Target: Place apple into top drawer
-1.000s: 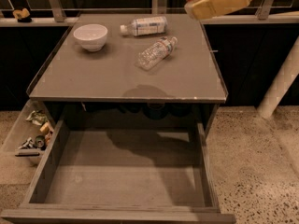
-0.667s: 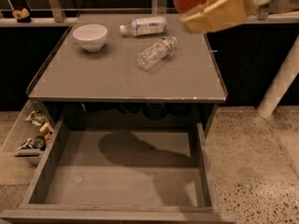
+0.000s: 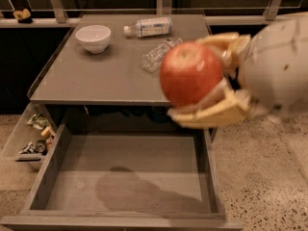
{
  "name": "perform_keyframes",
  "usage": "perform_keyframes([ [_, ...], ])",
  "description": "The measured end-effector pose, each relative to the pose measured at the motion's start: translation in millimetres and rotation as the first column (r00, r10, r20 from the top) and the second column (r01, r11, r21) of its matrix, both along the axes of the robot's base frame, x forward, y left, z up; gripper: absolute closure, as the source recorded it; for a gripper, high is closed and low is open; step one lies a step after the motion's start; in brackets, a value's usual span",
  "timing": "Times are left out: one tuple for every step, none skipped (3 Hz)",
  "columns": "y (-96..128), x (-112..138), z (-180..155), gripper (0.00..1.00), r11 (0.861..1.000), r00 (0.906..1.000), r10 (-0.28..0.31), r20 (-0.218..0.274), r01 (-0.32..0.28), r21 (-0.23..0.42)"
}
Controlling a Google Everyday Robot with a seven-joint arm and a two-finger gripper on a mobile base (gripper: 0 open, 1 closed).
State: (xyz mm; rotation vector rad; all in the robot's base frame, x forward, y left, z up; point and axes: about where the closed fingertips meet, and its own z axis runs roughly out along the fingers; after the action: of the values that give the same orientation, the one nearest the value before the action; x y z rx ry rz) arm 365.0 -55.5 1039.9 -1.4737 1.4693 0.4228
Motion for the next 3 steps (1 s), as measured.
perform_keyframes([
  [-1.5,-10.3,-38.1,1.00,1.000,0.9975,-0.002,-0.071,0.001,-0.016],
  [-2.2,-5.3,-34.0,1.00,1.000,0.9985,-0.016,-0.052,0.015,-0.025],
  [-10.7,-0.5,-70.8,1.00,0.998,0.9948,-0.062,-0.080,0.061,-0.016],
])
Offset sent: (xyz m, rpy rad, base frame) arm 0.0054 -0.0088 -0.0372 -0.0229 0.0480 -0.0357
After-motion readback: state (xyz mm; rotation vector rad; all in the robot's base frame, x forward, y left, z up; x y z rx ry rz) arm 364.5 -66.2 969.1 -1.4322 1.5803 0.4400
